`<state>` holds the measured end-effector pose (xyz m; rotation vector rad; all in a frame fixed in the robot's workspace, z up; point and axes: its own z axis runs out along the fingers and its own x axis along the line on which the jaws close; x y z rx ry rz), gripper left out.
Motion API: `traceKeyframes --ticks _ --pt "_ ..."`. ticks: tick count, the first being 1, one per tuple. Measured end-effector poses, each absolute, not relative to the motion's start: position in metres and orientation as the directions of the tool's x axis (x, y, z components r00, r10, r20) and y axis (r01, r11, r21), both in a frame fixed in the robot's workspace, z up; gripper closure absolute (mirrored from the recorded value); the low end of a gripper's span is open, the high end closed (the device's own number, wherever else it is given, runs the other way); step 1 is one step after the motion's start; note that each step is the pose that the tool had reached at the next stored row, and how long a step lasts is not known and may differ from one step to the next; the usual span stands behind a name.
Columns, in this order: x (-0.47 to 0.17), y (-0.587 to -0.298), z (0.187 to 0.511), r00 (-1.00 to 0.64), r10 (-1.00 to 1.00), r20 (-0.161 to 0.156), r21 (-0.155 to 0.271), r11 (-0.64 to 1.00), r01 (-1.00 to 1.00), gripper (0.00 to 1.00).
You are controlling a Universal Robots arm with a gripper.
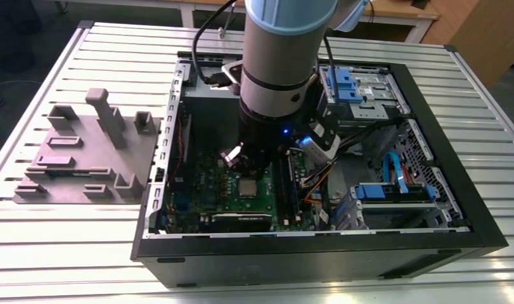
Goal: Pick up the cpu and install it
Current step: 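Close the cpu cover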
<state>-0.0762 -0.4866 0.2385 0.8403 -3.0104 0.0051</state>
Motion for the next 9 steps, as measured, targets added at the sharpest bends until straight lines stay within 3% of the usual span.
traceKeyframes --ticks 9 --pt "-0.0759 -0.4866 0.2376 -0.796 -0.605 0.016 0.001 0.796 -0.605 0.9"
